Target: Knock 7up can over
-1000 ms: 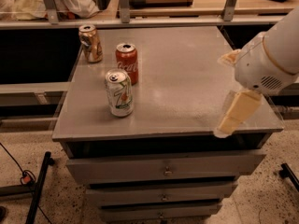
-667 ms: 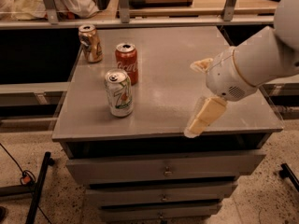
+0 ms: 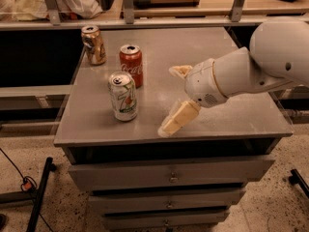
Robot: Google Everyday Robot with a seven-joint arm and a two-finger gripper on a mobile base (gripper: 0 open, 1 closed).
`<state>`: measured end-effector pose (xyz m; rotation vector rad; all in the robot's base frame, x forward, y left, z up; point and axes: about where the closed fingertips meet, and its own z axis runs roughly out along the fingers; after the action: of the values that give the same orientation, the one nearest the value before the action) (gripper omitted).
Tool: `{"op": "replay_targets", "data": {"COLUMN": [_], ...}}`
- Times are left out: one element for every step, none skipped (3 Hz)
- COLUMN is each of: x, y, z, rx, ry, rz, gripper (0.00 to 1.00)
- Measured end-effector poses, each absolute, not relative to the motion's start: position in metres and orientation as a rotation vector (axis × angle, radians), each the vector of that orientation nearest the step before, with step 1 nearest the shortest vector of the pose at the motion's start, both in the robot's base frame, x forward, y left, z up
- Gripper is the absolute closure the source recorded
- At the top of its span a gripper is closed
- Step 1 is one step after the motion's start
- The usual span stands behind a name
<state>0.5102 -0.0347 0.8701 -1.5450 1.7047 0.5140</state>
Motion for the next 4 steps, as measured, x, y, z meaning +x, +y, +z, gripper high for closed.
{"op": "replay_targets", "data": {"x": [0.523,0.530,0.533,0.531], "y": [-0.012,0.009,0.026,0.041], "z": [0.873,0.865,0.862,0.864], "rx": [-1.479,-1.429,-1.383,-1.354], "ry": [1.630,1.584,1.534,1.474], "rz": [0.595,0.694,0.795,0.887], "gripper": [0.00,0.00,0.00,0.00]}}
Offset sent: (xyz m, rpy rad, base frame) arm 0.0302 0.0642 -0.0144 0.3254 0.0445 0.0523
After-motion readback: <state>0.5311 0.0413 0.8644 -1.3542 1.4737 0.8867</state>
